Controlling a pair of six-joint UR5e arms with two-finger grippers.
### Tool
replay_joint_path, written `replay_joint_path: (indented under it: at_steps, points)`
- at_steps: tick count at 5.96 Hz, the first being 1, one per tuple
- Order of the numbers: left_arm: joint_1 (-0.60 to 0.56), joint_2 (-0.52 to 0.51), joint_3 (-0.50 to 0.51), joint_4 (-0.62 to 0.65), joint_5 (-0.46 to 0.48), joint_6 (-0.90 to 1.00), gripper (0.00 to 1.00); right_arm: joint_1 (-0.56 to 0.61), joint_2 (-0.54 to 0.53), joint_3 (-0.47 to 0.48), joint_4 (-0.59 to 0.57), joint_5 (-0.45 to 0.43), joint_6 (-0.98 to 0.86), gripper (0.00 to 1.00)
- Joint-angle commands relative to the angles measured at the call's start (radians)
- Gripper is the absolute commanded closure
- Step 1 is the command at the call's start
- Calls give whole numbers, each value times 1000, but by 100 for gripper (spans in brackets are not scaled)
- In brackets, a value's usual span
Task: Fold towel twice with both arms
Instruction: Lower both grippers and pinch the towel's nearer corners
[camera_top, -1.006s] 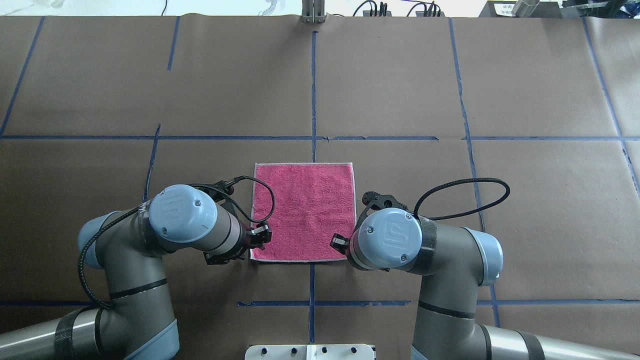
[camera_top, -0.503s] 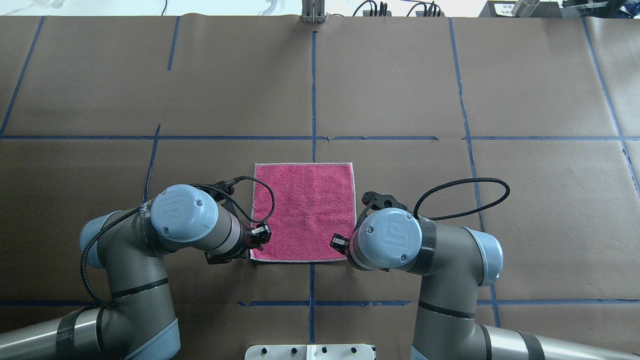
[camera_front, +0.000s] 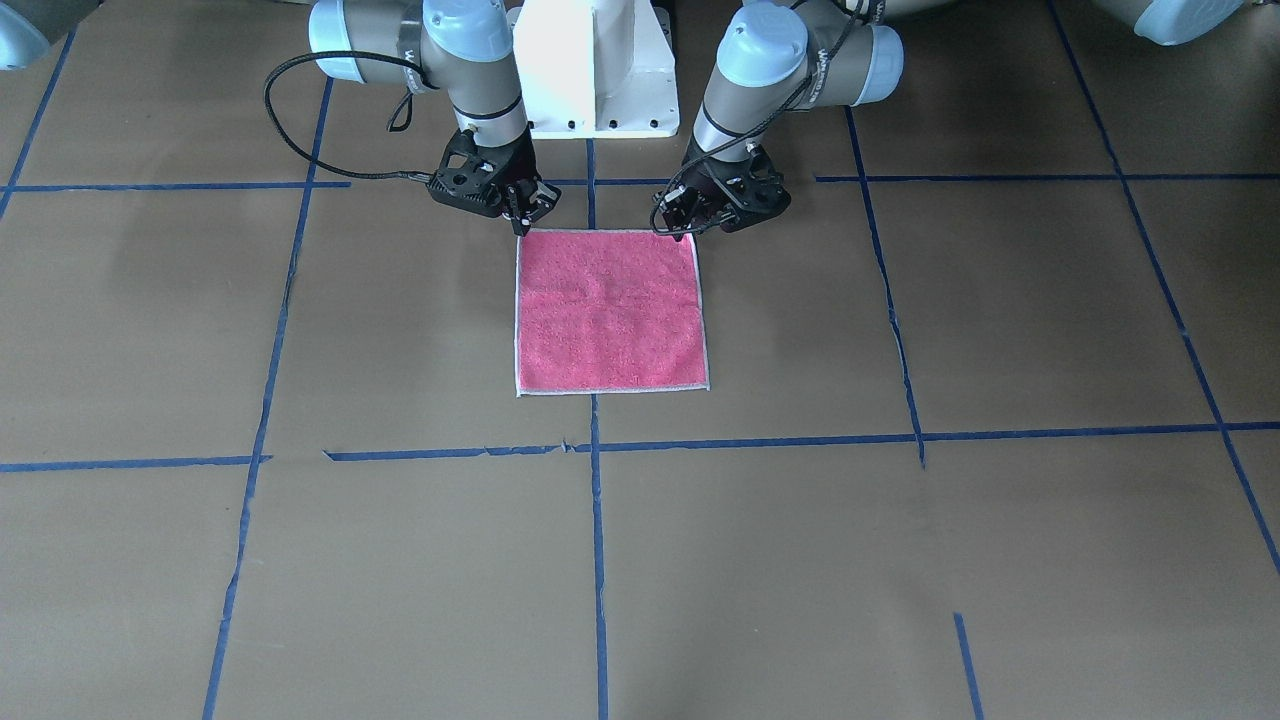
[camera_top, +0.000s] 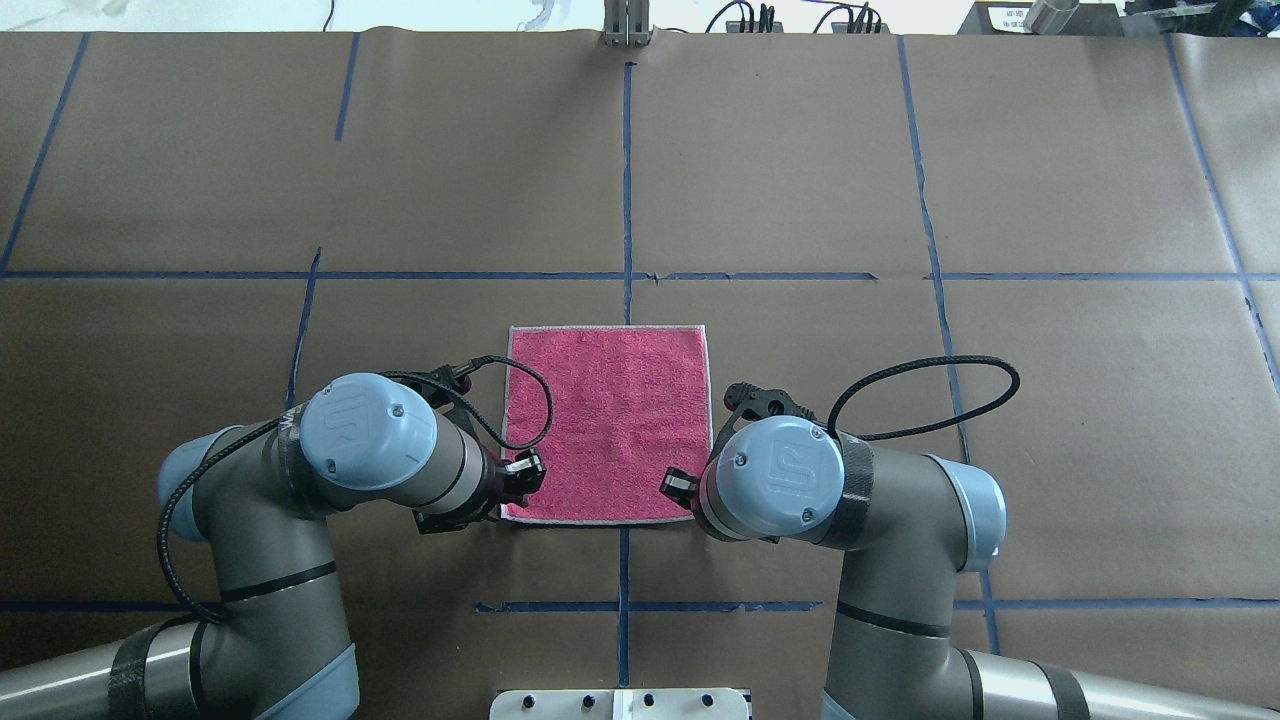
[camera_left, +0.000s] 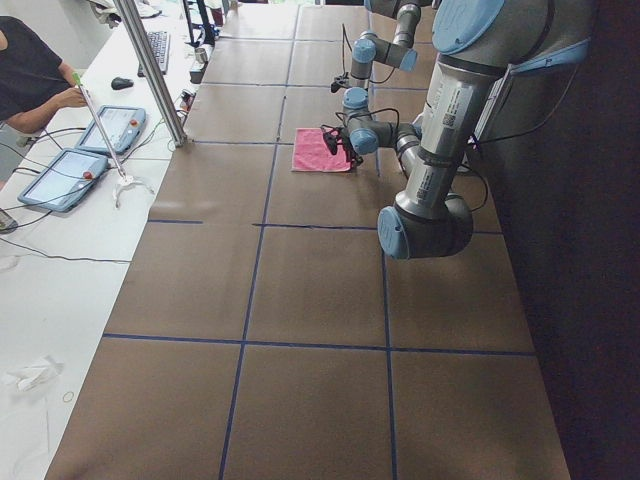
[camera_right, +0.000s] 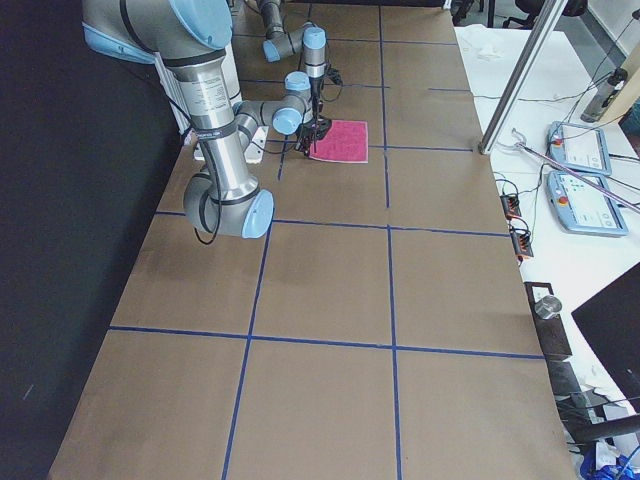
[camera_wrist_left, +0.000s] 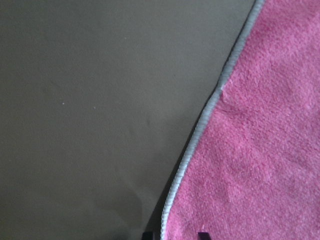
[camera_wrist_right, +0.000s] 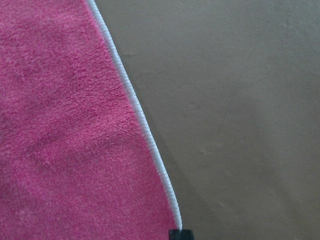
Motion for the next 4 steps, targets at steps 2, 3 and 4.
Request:
replay_joint_path:
  at_steps: [2, 3, 4]
  points:
    - [17, 3, 5, -1, 0, 0, 60, 0, -1, 0, 2, 0, 0, 97]
    - [17, 4, 5, -1, 0, 1, 63, 0, -1, 0, 2, 0, 0, 97]
    - [17, 3, 3, 1, -1, 0, 83, 0, -1, 0, 2, 0, 0, 97]
